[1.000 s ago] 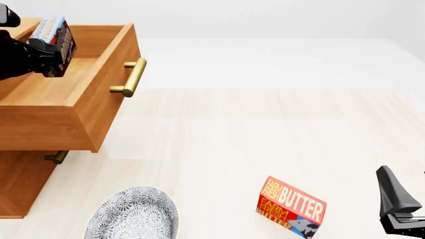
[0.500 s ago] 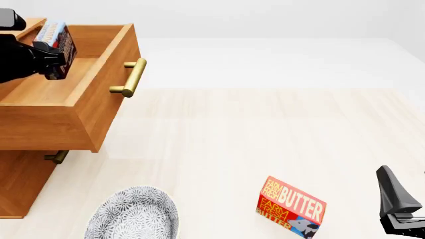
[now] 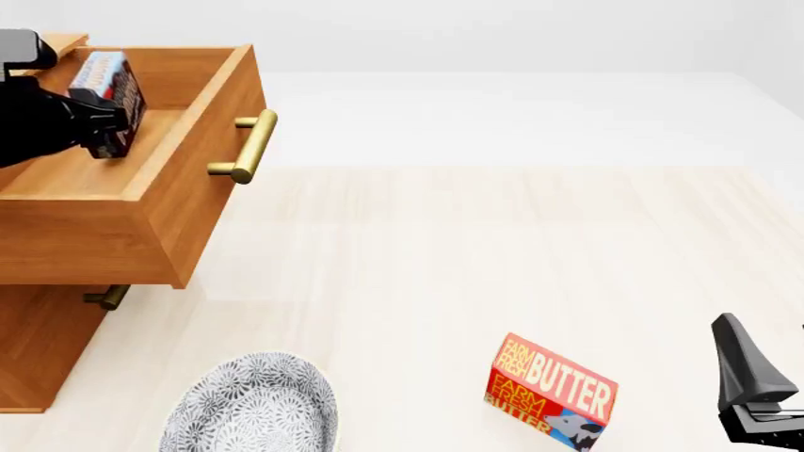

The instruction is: Put the chocolate pudding in the top drawer of the cabinet and close it.

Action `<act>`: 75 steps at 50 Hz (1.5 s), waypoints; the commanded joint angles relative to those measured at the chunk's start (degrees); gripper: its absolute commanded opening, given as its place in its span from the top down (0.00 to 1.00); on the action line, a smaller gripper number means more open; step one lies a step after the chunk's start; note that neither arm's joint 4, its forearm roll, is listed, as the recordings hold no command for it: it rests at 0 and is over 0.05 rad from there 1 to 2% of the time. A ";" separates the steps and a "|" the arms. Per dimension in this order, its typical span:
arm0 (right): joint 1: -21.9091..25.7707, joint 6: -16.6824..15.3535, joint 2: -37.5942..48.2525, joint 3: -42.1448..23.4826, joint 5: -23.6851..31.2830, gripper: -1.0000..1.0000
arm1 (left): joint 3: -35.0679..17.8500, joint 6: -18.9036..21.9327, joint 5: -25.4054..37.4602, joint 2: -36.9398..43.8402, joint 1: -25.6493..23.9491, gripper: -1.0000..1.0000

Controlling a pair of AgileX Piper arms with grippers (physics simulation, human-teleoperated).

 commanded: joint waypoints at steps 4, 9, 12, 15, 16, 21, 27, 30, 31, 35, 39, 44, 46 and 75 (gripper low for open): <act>0.00 0.00 0.00 0.00 0.00 0.00 | 0.37 0.42 -0.66 0.24 0.01 1.00; 0.00 0.00 0.00 0.00 0.00 0.00 | 0.61 0.35 -0.83 0.11 -0.09 1.00; 0.00 0.00 0.00 0.00 0.00 0.00 | 0.49 0.24 -0.75 0.15 0.11 1.00; 0.00 0.00 0.00 0.00 0.00 0.00 | 0.57 -0.28 -0.92 0.20 0.16 1.00; 0.00 0.00 0.00 0.00 0.00 0.00 | 0.57 -0.28 -0.92 0.20 0.16 1.00; 0.00 0.00 0.00 0.00 0.00 0.00 | 0.75 -0.80 -1.10 0.14 0.21 0.00; 0.00 0.00 0.00 0.00 0.00 0.00 | 0.56 -0.98 -1.16 0.27 -0.40 0.00; 0.00 0.00 0.00 0.00 0.00 0.00 | 0.53 -1.10 -1.11 0.29 -0.50 0.00; 0.00 0.00 0.00 0.00 0.00 0.00 | 0.55 -1.09 -1.10 0.22 -0.40 0.00; 0.00 0.00 0.00 0.00 0.00 0.00 | 0.78 -1.09 -1.02 -0.23 -0.32 0.00; 0.00 0.00 0.00 0.00 0.00 0.00 | 1.09 -1.13 -0.79 -0.81 -0.22 0.00; 0.00 0.00 0.00 0.00 0.00 0.00 | 1.10 -1.01 -0.31 -1.64 -0.26 0.00; 0.00 0.00 0.00 0.00 0.00 0.00 | 1.10 -1.00 -0.26 -1.73 -0.30 0.00; 0.00 0.00 0.00 0.00 0.00 0.00 | -1.76 1.38 3.93 -8.62 -6.12 0.00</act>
